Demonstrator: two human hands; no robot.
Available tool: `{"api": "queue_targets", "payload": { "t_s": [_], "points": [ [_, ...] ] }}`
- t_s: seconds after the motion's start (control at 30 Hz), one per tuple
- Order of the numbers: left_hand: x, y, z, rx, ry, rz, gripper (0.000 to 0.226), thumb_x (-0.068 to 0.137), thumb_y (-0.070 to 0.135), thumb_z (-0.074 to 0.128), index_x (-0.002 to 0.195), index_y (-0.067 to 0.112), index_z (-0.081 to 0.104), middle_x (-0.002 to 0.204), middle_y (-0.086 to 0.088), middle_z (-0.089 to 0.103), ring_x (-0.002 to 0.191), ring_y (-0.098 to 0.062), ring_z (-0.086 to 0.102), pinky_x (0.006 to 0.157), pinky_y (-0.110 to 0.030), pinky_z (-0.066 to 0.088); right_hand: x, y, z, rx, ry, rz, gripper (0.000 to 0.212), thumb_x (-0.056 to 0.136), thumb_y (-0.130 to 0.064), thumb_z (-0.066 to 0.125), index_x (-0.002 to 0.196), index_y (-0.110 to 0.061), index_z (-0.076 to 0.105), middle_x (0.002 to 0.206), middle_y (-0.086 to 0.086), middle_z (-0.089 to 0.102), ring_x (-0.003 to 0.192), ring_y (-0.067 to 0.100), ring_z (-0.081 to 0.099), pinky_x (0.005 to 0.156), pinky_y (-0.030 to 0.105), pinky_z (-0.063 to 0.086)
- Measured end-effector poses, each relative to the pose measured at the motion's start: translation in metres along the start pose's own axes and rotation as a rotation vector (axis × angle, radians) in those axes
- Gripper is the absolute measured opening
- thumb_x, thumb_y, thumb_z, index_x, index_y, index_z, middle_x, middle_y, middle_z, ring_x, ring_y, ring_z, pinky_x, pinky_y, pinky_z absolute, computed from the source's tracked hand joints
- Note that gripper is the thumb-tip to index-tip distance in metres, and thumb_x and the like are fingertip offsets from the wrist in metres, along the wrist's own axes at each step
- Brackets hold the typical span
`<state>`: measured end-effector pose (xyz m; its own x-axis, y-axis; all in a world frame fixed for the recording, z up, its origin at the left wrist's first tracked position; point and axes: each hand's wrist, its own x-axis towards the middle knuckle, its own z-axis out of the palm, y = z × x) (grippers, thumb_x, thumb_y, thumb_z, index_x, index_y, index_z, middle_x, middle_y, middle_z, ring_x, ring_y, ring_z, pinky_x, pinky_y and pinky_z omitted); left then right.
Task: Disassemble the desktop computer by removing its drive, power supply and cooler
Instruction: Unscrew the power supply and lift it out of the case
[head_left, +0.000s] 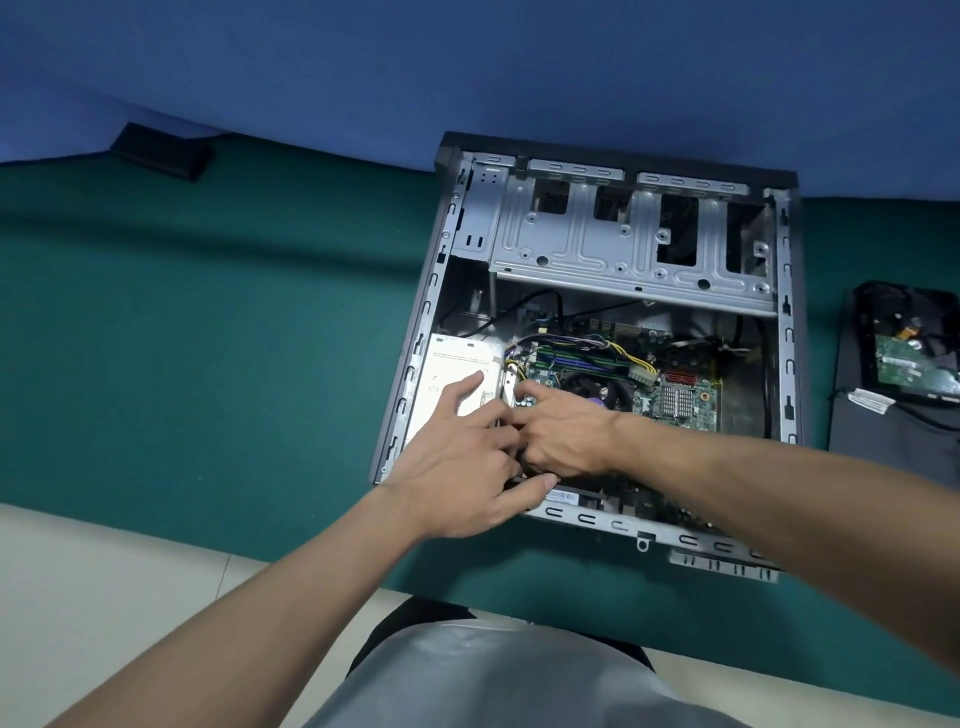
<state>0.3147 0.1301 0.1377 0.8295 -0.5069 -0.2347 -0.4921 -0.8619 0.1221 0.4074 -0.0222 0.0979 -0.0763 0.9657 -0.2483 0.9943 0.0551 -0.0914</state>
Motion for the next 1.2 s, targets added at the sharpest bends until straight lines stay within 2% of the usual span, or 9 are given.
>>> {"api": "queue_targets", "payload": {
  "t_s": [0.2, 0.3, 0.47, 0.67, 0.8, 0.9, 1.03, 1.1, 1.2],
  "points": [
    [0.000, 0.000, 0.002, 0.016, 0.014, 0.001, 0.074, 0.098, 0.060, 0.010, 0.084, 0.033, 0.078, 0.077, 0.015, 0.064, 0.108, -0.005, 0.046, 0.116, -0.045, 0.005, -0.006, -0.014, 0.012, 0.038, 0.000, 0.061, 0.028, 0.083, -0.018, 0.058, 0.056, -0.017, 0.062, 0.061, -0.003, 0.062, 0.088, 0.021, 0.054, 0.095, 0.049, 0.042],
    [0.001, 0.000, 0.002, 0.008, 0.014, 0.004, 0.074, 0.098, 0.061, 0.011, 0.085, 0.034, 0.078, 0.076, 0.015, 0.063, 0.109, -0.006, 0.047, 0.116, -0.045, 0.005, -0.002, -0.002, -0.003, 0.010, 0.045, 0.051, 0.032, 0.074, -0.017, 0.069, 0.045, -0.020, 0.054, 0.051, -0.008, 0.057, 0.084, 0.017, 0.051, 0.085, 0.042, 0.048],
    [0.000, 0.000, 0.002, 0.016, 0.007, 0.001, 0.076, 0.097, 0.061, 0.007, 0.085, 0.035, 0.078, 0.078, 0.017, 0.064, 0.107, -0.002, 0.044, 0.116, -0.044, 0.004, -0.003, -0.016, 0.000, 0.018, 0.060, 0.060, 0.033, 0.066, -0.020, 0.065, 0.038, -0.022, 0.047, 0.042, -0.009, 0.048, 0.067, 0.016, 0.052, 0.074, 0.037, 0.053],
    [0.001, 0.000, 0.002, 0.014, 0.002, -0.005, 0.079, 0.096, 0.063, 0.004, 0.087, 0.034, 0.078, 0.078, 0.016, 0.064, 0.110, -0.003, 0.042, 0.116, -0.044, 0.002, 0.001, -0.005, -0.001, 0.067, -0.058, 0.101, 0.044, 0.084, -0.017, 0.057, 0.048, -0.022, 0.033, 0.056, -0.005, 0.059, 0.091, 0.021, 0.053, 0.091, 0.045, 0.039],
    [0.001, 0.001, 0.002, 0.022, 0.005, -0.002, 0.079, 0.096, 0.062, 0.004, 0.088, 0.035, 0.078, 0.079, 0.017, 0.064, 0.109, -0.002, 0.042, 0.116, -0.043, 0.001, 0.000, -0.016, -0.001, 0.019, -0.015, 0.123, 0.035, 0.071, -0.017, 0.070, 0.045, -0.021, 0.048, 0.050, -0.007, 0.055, 0.079, 0.020, 0.057, 0.081, 0.040, 0.049],
    [0.001, 0.001, 0.001, 0.013, 0.018, -0.003, 0.076, 0.096, 0.062, 0.008, 0.088, 0.034, 0.078, 0.078, 0.016, 0.064, 0.110, -0.003, 0.042, 0.116, -0.044, 0.003, 0.004, -0.006, 0.000, 0.041, -0.130, 0.183, 0.034, 0.091, -0.023, 0.047, 0.057, -0.023, 0.055, 0.069, -0.009, 0.065, 0.102, 0.018, 0.048, 0.094, 0.041, 0.033],
    [0.000, 0.001, 0.002, 0.017, 0.005, 0.000, 0.081, 0.095, 0.062, 0.002, 0.088, 0.034, 0.078, 0.077, 0.016, 0.063, 0.108, -0.003, 0.041, 0.116, -0.043, 0.001, 0.000, -0.019, 0.003, 0.069, -0.022, 0.154, 0.044, 0.081, -0.017, 0.060, 0.049, -0.024, 0.030, 0.059, -0.006, 0.061, 0.097, 0.021, 0.051, 0.090, 0.044, 0.040],
    [0.001, 0.001, 0.001, 0.018, 0.008, -0.002, 0.080, 0.095, 0.062, 0.003, 0.089, 0.034, 0.078, 0.077, 0.016, 0.063, 0.109, -0.003, 0.040, 0.116, -0.043, 0.000, 0.001, -0.014, 0.000, 0.078, -0.028, 0.180, 0.037, 0.083, -0.018, 0.059, 0.050, -0.022, 0.042, 0.061, -0.006, 0.062, 0.096, 0.020, 0.051, 0.090, 0.045, 0.041],
    [0.002, 0.002, 0.001, 0.009, 0.013, -0.006, 0.078, 0.096, 0.062, 0.006, 0.088, 0.034, 0.078, 0.076, 0.016, 0.062, 0.109, -0.002, 0.039, 0.116, -0.043, 0.001, 0.003, -0.008, -0.001, 0.077, -0.198, 0.286, 0.033, 0.093, -0.026, 0.043, 0.071, -0.023, 0.067, 0.078, -0.010, 0.065, 0.106, 0.016, 0.041, 0.098, 0.041, 0.031]
  ]
}}
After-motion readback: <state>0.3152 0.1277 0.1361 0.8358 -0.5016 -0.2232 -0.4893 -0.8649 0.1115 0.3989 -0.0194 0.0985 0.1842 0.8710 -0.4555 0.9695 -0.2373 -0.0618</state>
